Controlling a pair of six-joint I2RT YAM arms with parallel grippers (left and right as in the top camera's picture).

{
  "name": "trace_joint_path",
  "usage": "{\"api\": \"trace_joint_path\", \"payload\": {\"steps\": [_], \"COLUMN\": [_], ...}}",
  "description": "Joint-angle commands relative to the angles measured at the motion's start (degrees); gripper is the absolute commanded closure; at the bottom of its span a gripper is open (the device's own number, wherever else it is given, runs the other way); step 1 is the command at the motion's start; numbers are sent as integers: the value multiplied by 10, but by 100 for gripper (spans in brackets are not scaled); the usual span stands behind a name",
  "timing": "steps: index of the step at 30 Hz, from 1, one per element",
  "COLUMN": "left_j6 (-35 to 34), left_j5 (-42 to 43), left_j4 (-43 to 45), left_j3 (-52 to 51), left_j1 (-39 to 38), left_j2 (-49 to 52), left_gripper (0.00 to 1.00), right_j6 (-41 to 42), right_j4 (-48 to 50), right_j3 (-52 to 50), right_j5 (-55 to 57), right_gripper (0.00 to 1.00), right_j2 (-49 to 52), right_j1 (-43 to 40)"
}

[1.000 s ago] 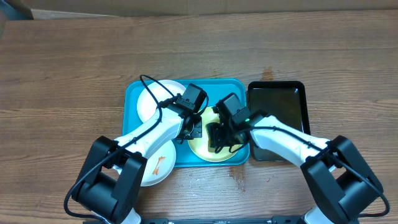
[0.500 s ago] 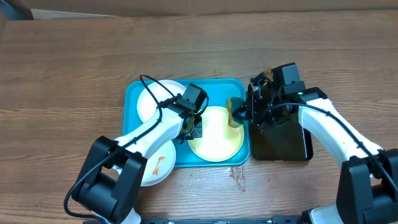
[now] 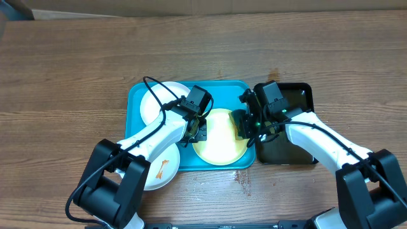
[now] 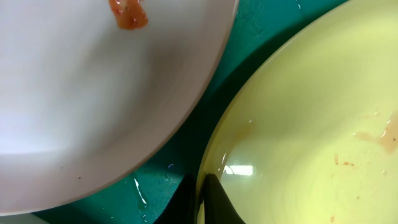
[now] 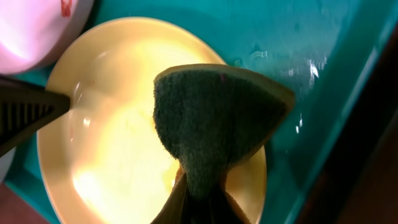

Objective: Clean dirty plates on tray and stack at the side

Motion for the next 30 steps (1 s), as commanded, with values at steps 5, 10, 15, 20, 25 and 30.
{"api": "trace_joint_path", "payload": {"steps": [5,10,15,20,25,30], "left_j6": [-5,-5,-5,-5,-5,-5], "left_j5": [-8,-8,-8,-8,-8,-8], "left_j4": [-2,-2,-2,-2,-2,-2], "left_j3": [-5,-5,-5,-5,-5,-5], "left_j1": [1,1,1,1,1,1], "left_j2": [10,10,10,10,10,10], "left_gripper": [96,96,96,96,96,96], "right_j6": [-24,-21,6,5,1,1], "right_j4": [33,30,39,36,14,-39], "right_j3": [0,0,0,7,65,108], "right_j5": [21,-24,-143,-256,-398,-449], "right_gripper": [96,96,96,96,96,96], "right_j2": [64,102,106,104,76,27], "right_j1": [11,11,11,4,-56,-106]}}
